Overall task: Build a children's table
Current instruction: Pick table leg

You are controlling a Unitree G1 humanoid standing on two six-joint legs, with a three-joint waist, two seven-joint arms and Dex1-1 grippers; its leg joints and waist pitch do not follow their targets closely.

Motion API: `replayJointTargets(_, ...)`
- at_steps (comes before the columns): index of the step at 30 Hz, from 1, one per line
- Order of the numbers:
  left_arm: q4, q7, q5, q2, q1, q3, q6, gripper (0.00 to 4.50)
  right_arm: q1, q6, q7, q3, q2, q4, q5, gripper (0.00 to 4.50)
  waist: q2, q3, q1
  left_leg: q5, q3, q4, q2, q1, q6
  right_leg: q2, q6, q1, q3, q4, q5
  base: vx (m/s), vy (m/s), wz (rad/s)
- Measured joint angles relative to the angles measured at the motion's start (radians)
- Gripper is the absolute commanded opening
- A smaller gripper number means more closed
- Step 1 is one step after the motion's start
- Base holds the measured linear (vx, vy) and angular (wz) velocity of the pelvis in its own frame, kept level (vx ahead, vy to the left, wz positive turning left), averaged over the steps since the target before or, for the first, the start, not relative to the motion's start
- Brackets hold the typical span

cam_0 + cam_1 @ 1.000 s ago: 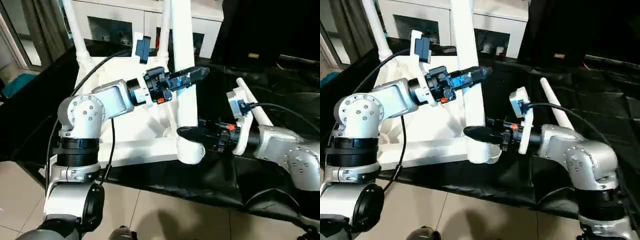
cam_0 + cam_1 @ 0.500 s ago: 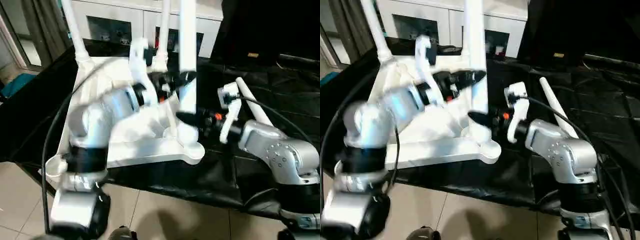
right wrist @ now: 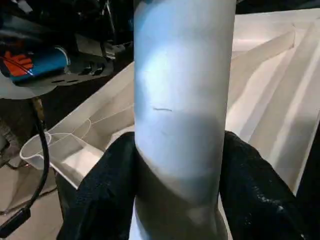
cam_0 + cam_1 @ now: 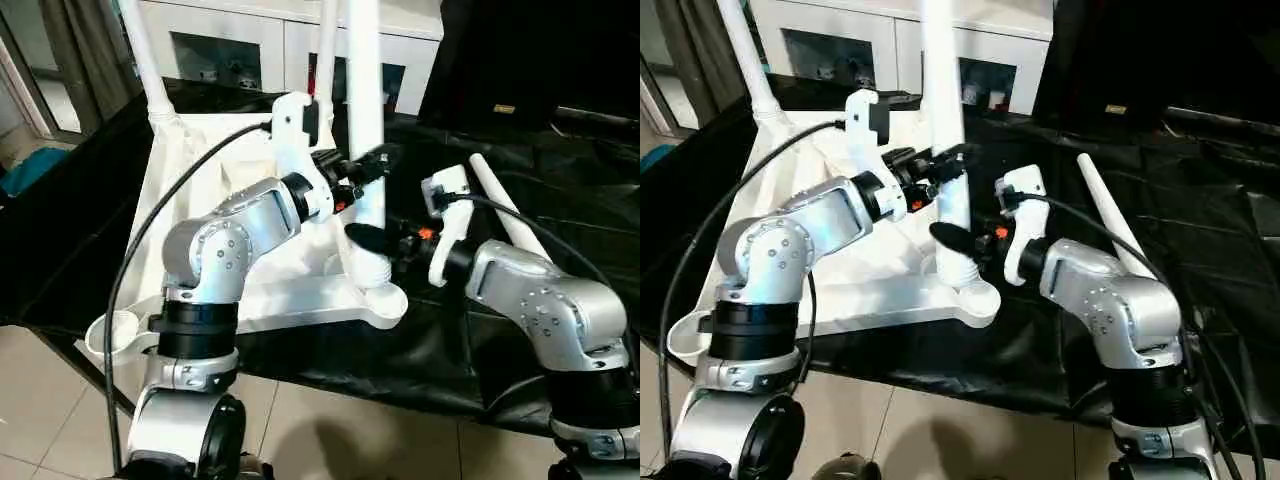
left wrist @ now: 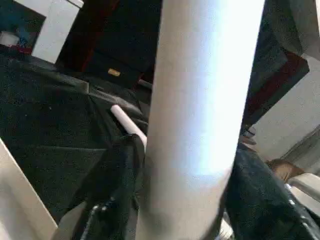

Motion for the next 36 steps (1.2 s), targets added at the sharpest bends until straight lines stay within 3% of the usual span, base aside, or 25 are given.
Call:
replayJointTargets(7,0.004,-0.012,0.0,0.01,-0.001,0.004,-0.002,1.93,0.0,-0.024,0.003,0.016,-0.004,-0.002,-0.018,1.91,0.0,0.0,0.0,0.0,0.0,0.0,0.0,0.0,0.0,0.0,0.0,0.0,0.0,0.0,0.0,0.0,0.0,0.0)
replayJointTargets(8,0.004,-0.015,-0.001,0.014,-0.001,0.005,-0.004,1.91,0.0,-0.029,0.005,0.018,-0.004,-0.002,-0.02,2.47,0.0,0.0,0.0,0.0,0.0,0.0,0.0,0.0,0.0,0.0,0.0,0.0,0.0,0.0,0.0,0.0,0.0,0.0)
replayJointTargets(12,0.026,-0.055,-0.015,0.035,-0.017,0.007,-0.009,1.91,0.0,-0.033,0.059,0.013,-0.021,-0.002,0.004,2.81,0.0,0.0,0.002,0.0,0.0,0.0,0.0,0.0,0.0,0.0,0.0,0.0,0.0,0.0,0.0,0.0,0.0,0.0)
replayJointTargets(15,0.034,-0.138,-0.041,0.07,-0.038,0.006,-0.008,1.9,0.001,-0.024,0.148,0.01,-0.097,-0.028,0.036,3.08,0.0,0.0,0.005,0.0,0.0,0.0,0.0,0.0,0.0,0.0,0.0,0.0,0.0,-0.001,0.0,0.0,0.0,0.0)
replayJointTargets(18,0.036,-0.25,-0.093,0.114,-0.055,0.009,0.01,1.89,0.022,-0.015,0.252,0.009,-0.162,-0.038,0.071,3.09,0.0,0.0,0.004,0.0,0.0,-0.001,0.0,0.0,0.0,0.0,0.001,0.0,0.0,-0.001,0.0,0.0,0.0,0.0)
replayJointTargets(25,0.035,-0.438,-0.22,0.175,-0.058,0.024,0.102,1.89,0.036,0.023,0.373,-0.005,-0.19,-0.04,0.165,3.09,0.001,0.0,0.002,0.0,0.0,-0.001,0.0,0.001,0.0,0.0,-0.004,0.0,0.0,0.0,0.002,0.0,0.0,0.0)
replayJointTargets(30,-0.018,-0.513,-0.237,0.197,-0.056,0.003,0.115,1.89,0.036,0.024,0.401,-0.005,-0.189,-0.06,0.192,3.09,0.001,0.0,0.005,0.0,0.0,0.0,0.0,0.002,0.0,0.0,-0.003,0.001,0.0,0.0,0.002,0.0,0.0,0.0)
replayJointTargets(33,-0.02,-0.523,-0.237,0.197,-0.056,0.0,0.117,1.89,0.036,0.034,0.407,-0.004,-0.189,-0.058,0.203,2.75,0.001,0.0,0.006,0.0,0.0,0.0,0.0,0.002,0.0,0.0,-0.001,0.002,0.0,0.0,0.0,0.0,0.0,0.0)
replayJointTargets(36,-0.019,-0.523,-0.237,0.197,-0.056,-0.006,0.117,1.89,0.036,0.042,0.409,-0.005,-0.189,-0.056,0.207,2.69,0.001,0.0,0.005,0.0,0.0,0.0,0.0,0.002,0.0,0.0,-0.001,0.002,0.0,0.0,0.0,0.0,0.0,0.0)
